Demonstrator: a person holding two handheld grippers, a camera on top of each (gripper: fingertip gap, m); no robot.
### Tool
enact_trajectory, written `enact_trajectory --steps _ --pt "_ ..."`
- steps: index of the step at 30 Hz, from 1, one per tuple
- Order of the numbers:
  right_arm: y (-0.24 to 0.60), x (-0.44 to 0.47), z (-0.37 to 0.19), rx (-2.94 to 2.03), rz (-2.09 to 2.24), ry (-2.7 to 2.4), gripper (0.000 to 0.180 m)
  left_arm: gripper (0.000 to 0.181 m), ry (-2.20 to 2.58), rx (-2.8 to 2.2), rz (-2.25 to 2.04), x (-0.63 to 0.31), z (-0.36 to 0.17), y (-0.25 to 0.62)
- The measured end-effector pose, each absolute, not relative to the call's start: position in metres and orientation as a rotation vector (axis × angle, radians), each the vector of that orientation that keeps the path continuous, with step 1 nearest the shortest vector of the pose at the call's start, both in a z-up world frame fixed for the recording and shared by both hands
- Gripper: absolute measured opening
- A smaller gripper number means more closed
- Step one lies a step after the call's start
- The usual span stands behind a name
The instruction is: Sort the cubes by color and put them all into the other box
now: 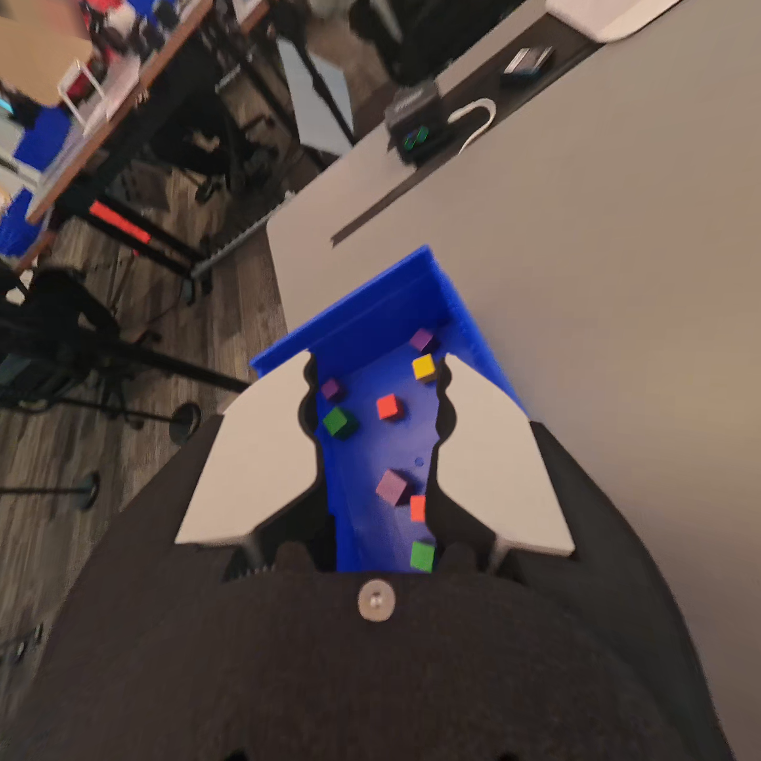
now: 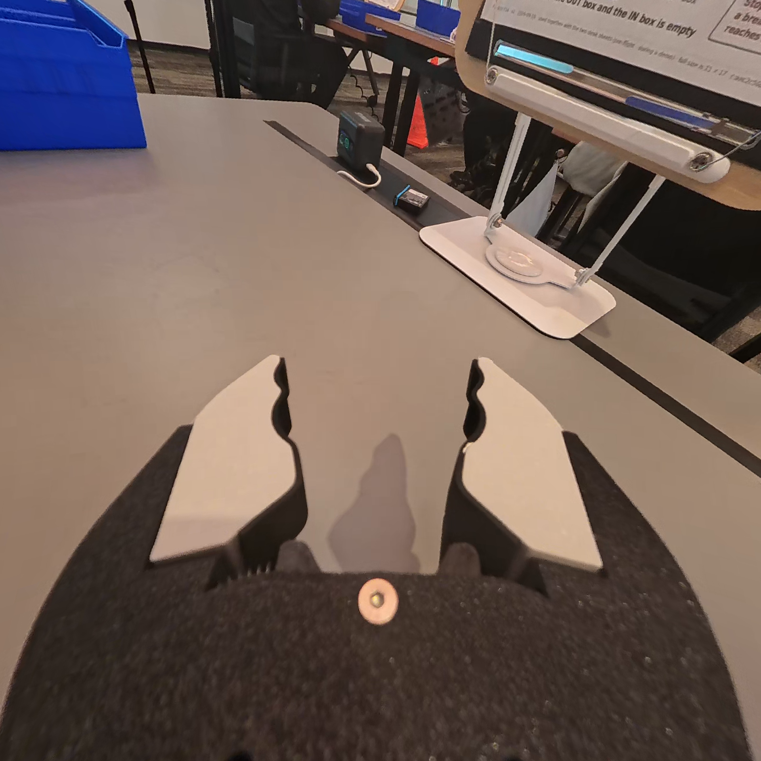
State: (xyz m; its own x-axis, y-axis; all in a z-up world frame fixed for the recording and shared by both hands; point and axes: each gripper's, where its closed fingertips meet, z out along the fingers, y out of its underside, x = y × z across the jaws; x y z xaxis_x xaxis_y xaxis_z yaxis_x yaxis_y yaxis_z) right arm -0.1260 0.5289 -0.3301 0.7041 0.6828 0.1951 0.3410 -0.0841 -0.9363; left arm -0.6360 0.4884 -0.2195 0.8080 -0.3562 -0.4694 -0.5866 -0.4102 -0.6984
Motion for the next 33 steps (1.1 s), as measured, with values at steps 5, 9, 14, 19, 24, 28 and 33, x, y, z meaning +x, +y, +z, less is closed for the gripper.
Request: enact_trajectory --steps 5,9,14,19,24,28,33 --pt "0.528 -0.129 -0.335 -1.7 0.354 -0.849 0.08 0.058 0.634 -2.233 0.307 -0.684 -0.258 0.481" --pt "0.528 -0.128 -0.335 -1.702 0.35 -0.848 0.08 0.059 0.59 -2.346 0.298 -0.705 -0.29 0.478" --pt "0.529 -0.126 -0.336 -1.709 0.355 -0.84 0.08 0.059 0.579 -2.358 0.26 -0.707 -0.305 0.478" --pt "0.53 -0.127 -0.34 -1.721 0.362 -0.846 0.079 0.059 0.624 -2.35 0.248 -0.704 -0.309 0.476" --pt "0.528 -0.129 -0.339 -1.714 0.359 -0.858 0.079 0.06 0.659 -2.345 0.225 -0.705 -0.311 0.471" --pt "0.527 -0.13 -0.334 -1.691 0.348 -0.844 0.079 0.06 0.721 -2.292 0.161 -0.697 -0.305 0.465" --pt "0.537 -0.134 -0.333 -1.721 0.299 -0.832 0.079 0.056 0.884 -2.248 0.087 -0.684 -0.307 0.456"
